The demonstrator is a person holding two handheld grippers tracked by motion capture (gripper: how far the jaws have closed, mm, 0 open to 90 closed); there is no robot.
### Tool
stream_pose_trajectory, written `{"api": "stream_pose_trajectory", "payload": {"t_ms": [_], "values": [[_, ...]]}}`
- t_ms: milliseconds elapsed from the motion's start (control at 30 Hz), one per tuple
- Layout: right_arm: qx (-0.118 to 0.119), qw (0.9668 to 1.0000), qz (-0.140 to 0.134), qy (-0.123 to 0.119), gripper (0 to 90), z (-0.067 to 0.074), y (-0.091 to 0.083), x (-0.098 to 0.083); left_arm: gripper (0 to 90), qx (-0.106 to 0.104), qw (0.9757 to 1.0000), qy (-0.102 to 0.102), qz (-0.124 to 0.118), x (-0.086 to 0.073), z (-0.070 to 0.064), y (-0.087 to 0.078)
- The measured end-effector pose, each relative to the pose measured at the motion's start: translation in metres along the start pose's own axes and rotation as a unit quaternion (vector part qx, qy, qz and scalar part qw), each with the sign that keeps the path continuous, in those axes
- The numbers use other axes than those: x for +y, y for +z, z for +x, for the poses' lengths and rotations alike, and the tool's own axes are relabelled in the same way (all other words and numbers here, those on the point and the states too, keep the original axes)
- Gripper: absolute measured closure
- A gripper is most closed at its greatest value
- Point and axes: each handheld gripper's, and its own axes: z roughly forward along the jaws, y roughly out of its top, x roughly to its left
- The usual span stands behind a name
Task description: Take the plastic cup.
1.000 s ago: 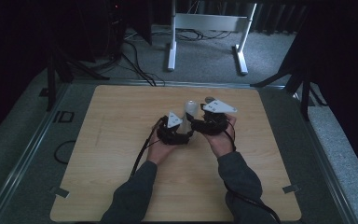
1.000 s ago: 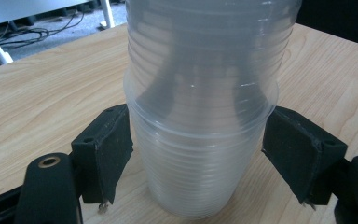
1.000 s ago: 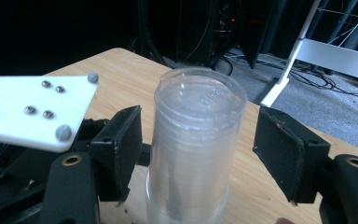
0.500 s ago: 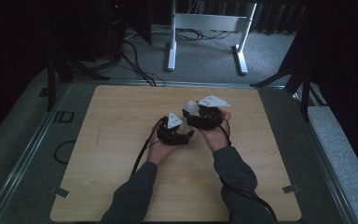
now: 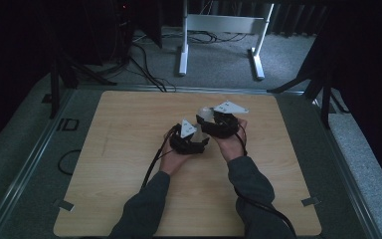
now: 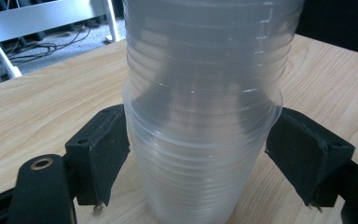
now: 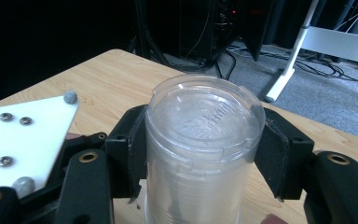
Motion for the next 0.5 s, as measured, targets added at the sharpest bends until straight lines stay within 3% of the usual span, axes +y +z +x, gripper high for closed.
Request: {"api": "stream_pose_trajectory", "payload": {"t_ms": [500], "values": [[0.008,0.9999,0.006,-0.002,40.1,0.0030,0.0004,0.0029,20.7,0.012,0.9998,0.002,-0.014,-0.0004,-0.0001,0.0018]]}}
